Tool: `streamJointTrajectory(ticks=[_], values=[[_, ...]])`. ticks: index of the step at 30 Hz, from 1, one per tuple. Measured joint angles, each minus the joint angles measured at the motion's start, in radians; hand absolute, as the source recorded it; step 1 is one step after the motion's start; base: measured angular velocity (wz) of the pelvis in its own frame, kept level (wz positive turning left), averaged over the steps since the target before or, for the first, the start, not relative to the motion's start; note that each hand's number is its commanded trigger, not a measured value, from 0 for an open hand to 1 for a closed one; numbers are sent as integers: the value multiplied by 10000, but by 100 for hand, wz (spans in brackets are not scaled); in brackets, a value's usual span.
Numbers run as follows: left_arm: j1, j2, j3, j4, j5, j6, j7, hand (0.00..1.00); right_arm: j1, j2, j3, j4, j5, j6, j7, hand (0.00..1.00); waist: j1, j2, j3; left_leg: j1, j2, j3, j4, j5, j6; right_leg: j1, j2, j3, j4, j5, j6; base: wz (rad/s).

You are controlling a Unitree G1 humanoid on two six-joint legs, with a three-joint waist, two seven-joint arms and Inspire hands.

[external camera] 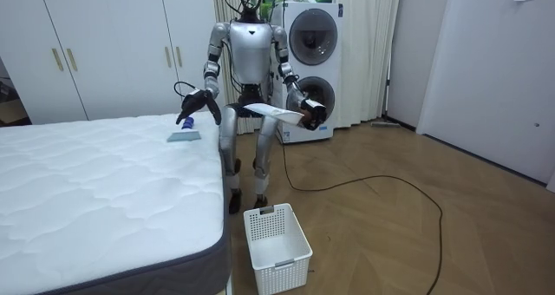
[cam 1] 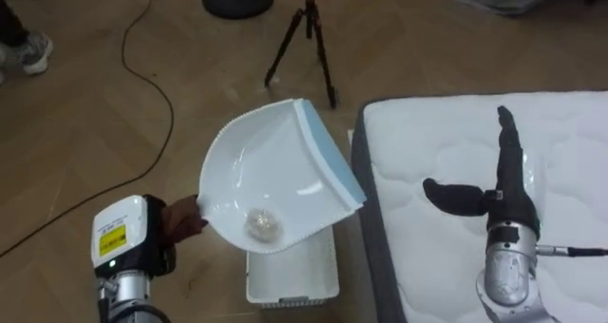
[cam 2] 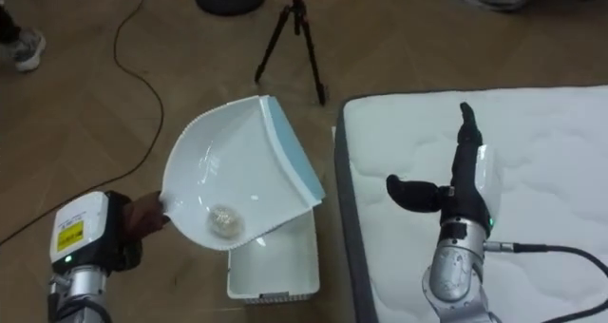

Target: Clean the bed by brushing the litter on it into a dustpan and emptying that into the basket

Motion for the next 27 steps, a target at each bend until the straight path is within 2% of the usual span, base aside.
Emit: streamJointTrajectory(ticks=[1, 2, 4, 5, 6, 7, 8, 9, 12, 13, 14, 15, 17, 19, 21, 22, 23, 24, 25, 26, 27], values=[[-46, 26, -41, 1, 1, -17, 1, 100, -6, 0, 4, 32, -92, -3, -15, 0, -9, 14, 8, -15, -11, -119, -7, 16, -4, -146, 82, 190, -178, 11, 9, 47], [-141, 58, -95, 1, 7, -31, 3, 100, -3, 11, 37, 103, -121, -2, -55, 0, -61, 34, 20, -3, -33, -424, -55, 66, -43, -381, 219, 453, -673, 82, 2, 65], [-208, 161, -251, 6, -18, -34, 31, 100, 34, 50, 108, 156, -161, -1, -60, 0, -264, -91, 1, 66, -61, -657, -172, 167, -67, -495, 274, 764, -1425, 509, 26, 69], [-202, 175, -267, 30, -3, -38, 30, 100, 27, 104, 96, 143, -318, -22, -63, 0, -308, -198, -3, 53, -36, -206, -181, 120, -51, -361, 234, 753, -1999, 965, -29, 50], [-214, 176, -255, 63, -4, -38, 32, 100, 21, 119, 95, 139, -352, -101, -63, 0, -387, -359, -26, -59, -45, 534, -178, -56, -50, -126, 66, 682, -2401, 1623, -38, 38], [-226, 163, -257, 123, -4, -40, 38, 100, 17, 111, 91, 142, -356, -120, -64, 0, -388, -409, -45, -127, -33, 895, -168, -194, -114, 15, 18, 660, -2528, 1682, 20, 5], [-224, 126, -263, 245, -17, -26, 37, 100, -29, 107, 89, 143, -353, -121, -63, 0, -283, -385, -56, -130, 30, 1151, -126, -449, -490, 227, 16, 617, -2885, 1626, 69, -12], [-222, 160, -268, 283, -54, -14, 33, 100, -32, 106, 88, 146, -352, -139, -63, 0, -348, -310, -58, -75, 107, 1143, -190, -557, -717, 422, 105, 539, -3230, 1732, 38, -14], [-228, 167, -249, 282, -52, 89, 32, 100, -53, 103, 77, 165, -401, -138, -63, 0, -386, -264, -78, 121, 296, 1296, -477, -633, -839, 718, 152, 484, -3681, 1811, -32, -5], [-228, 164, -257, 285, -26, 120, 29, 100, -52, 101, 77, 165, -399, -138, -62, 0, -402, -240, -87, 129, 389, 1550, -543, -636, -846, 786, 151, 412, -3749, 1811, -34, 15], [-237, 163, -259, 295, 25, 163, 23, 100, -39, 99, 76, 156, -398, -138, -56, 0, -587, -198, -76, 109, 714, 2651, -652, -728, -992, 901, 148, 324, -3813, 1784, -66, 26], [-250, 162, -260, 298, 27, 205, 7, 100, 31, 99, 75, 135, -358, -138, -10, 0, -628, -171, -93, 124, 1047, 3861, -784, -756, -1039, 934, 156, 195, -3784, 1737, -87, 22], [-243, 163, -259, 334, 20, 272, 6, 100, 44, 86, 78, 103, -266, -163, 190, 0, -499, -148, -105, 306, 1137, 4267, -898, -706, -960, 943, 164, 187, -3788, 1675, -70, -13], [-229, 174, -244, 529, 27, 271, 7, 100, 43, 71, 83, 104, -244, -210, 413, 0, -440, -36, -111, 463, 1128, 4302, -922, -677, -916, 1117, 178, 136, -3889, 1682, -80, -18], [-226, 259, -243, 998, 15, 297, 11, 100, 53, 68, 120, 106, -29, -210, 686, 0, -467, 140, -201, 822, 1126, 4465, -1213, -677, -948, 1464, 145, 107, -4130, 1686, -88, -2], [-231, 273, -243, 1087, 3, 340, 12, 100, 43, 61, 148, 107, -26, -210, 714, 0, -478, 163, -216, 874, 1126, 4560, -1259, -733, -1161, 1515, 103, 68, -4166, 1686, -89, 3], [-315, 298, -239, 1286, -85, 414, 12, 100, -10, 84, 189, 160, -47, -220, 781, 0, -481, 8, -155, 566, 1093, 4912, -724, -882, -2357, 1547, -219, 127, -4149, 1674, -108, 31], [-556, 339, -278, 1467, -104, 351, -17, 100, -25, 89, 93, 232, -96, -238, 796, 0, -576, 67, -151, -257, 1770, 5628, 334, -1296, -1438, 1352, -204, 287, -3824, 1571, -20, 49], [-713, 419, -307, 1483, -100, 275, -26, 100, -19, 89, 23, 249, -92, -238, 797, 0, -609, 130, -155, -712, 2361, 5506, 776, -1512, -1367, 1082, -82, 351, -3416, 1332, 47, 44], [-957, 549, -285, 1504, -67, 187, -10, 100, -101, 48, -23, 347, -163, -228, 860, 0, -493, 97, -147, -1208, 2647, 5481, 1487, -1907, -1376, 495, -62, 341, -2430, 614, 240, 25], [-998, 650, -247, 1616, -75, 219, -4, 100, -230, 72, -5, 527, -380, -224, 1025, 0, -506, 70, -137, -1303, 2603, 5610, 1607, -1999, -1125, 212, -190, 202, -1947, 311, 347, 11]])
